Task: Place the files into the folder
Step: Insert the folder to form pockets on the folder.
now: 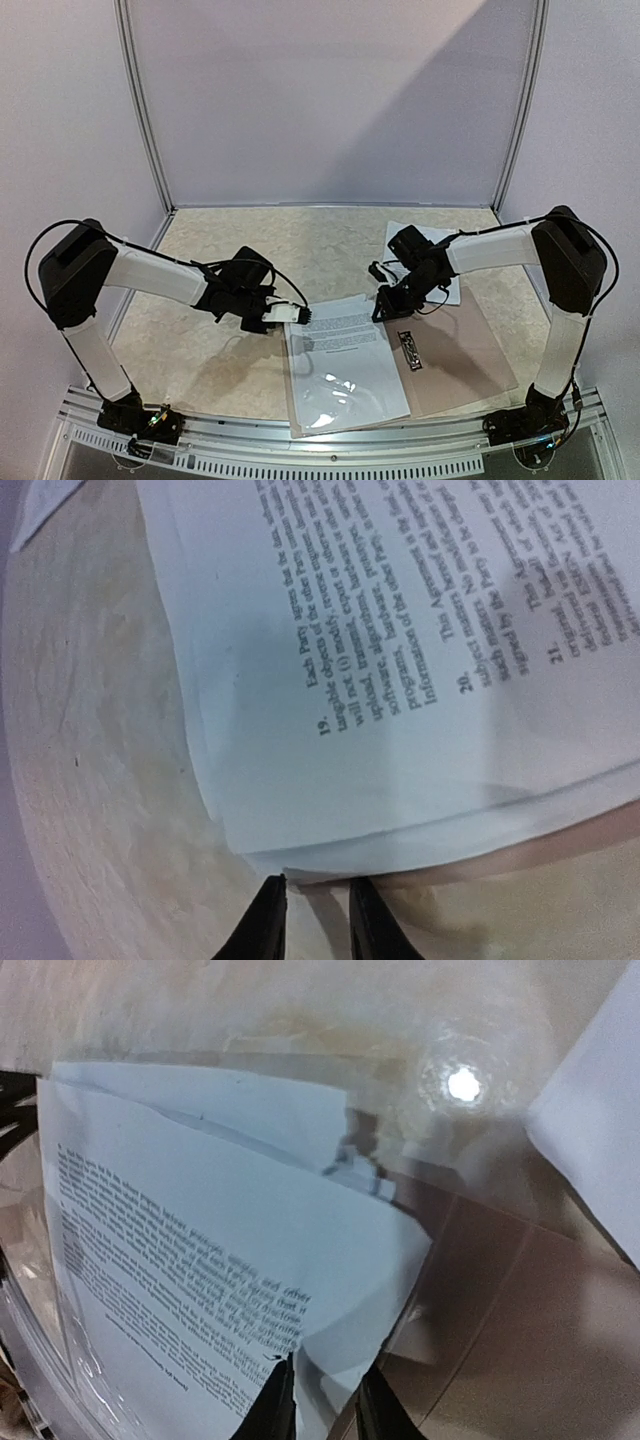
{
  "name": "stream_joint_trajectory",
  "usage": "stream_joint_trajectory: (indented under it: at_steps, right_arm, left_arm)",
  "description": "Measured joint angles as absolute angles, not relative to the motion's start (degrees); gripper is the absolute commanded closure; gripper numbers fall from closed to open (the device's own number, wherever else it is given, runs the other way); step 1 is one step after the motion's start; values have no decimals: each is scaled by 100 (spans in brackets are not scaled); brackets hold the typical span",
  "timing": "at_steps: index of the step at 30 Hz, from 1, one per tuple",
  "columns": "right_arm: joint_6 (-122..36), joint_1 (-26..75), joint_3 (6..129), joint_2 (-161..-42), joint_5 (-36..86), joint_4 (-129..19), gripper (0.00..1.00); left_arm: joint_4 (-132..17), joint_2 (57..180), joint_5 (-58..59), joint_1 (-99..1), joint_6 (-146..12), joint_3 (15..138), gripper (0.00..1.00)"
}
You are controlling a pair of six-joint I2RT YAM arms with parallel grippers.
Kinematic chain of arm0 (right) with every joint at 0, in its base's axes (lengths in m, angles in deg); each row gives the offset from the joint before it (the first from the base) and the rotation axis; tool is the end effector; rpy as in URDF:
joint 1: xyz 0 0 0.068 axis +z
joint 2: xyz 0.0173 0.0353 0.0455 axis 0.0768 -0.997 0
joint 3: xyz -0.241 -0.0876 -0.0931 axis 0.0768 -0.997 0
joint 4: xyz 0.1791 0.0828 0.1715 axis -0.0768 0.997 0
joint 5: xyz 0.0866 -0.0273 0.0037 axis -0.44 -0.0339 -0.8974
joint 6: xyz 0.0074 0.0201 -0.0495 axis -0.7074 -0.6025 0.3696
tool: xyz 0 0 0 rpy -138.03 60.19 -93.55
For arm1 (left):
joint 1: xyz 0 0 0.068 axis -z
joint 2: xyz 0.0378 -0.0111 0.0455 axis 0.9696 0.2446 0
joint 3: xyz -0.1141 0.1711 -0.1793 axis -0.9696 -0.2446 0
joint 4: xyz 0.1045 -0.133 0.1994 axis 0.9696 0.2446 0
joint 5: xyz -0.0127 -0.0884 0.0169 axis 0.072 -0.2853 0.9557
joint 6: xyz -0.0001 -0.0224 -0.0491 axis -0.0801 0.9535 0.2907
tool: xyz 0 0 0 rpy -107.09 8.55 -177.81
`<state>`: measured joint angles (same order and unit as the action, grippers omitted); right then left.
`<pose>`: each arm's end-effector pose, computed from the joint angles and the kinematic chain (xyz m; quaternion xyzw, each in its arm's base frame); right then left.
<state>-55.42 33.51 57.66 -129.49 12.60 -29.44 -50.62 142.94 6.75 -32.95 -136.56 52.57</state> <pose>0.2803 0.2341 0.1412 -0.1881 0.9490 0.2413 0.0765 0.2370 -0.2221 0.1258 0.7436 0.6045 0.0198 0.2850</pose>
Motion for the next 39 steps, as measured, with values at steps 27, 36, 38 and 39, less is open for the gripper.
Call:
stream_joint_trajectory:
  at_steps: [27, 36, 38, 39]
  right_arm:
    - [-6086, 3429, 5443, -12945, 600, -3908, 80]
    - [-6043, 3445, 5849, -12400, 1586, -2559, 54]
    - [-6049, 3449, 5880, -12151, 1927, -2345, 53]
    - [-6084, 3451, 5877, -12011, 2117, -2212, 53]
  left_arm:
    - [-5457, 14751, 1009, -3159, -13570, 5611, 81]
    - [-5418, 14689, 1613, -3242, -13461, 5589, 71]
    - [-5366, 14674, 1794, -3260, -13402, 5594, 68]
    - [-5328, 14663, 1890, -3275, -13356, 5603, 67]
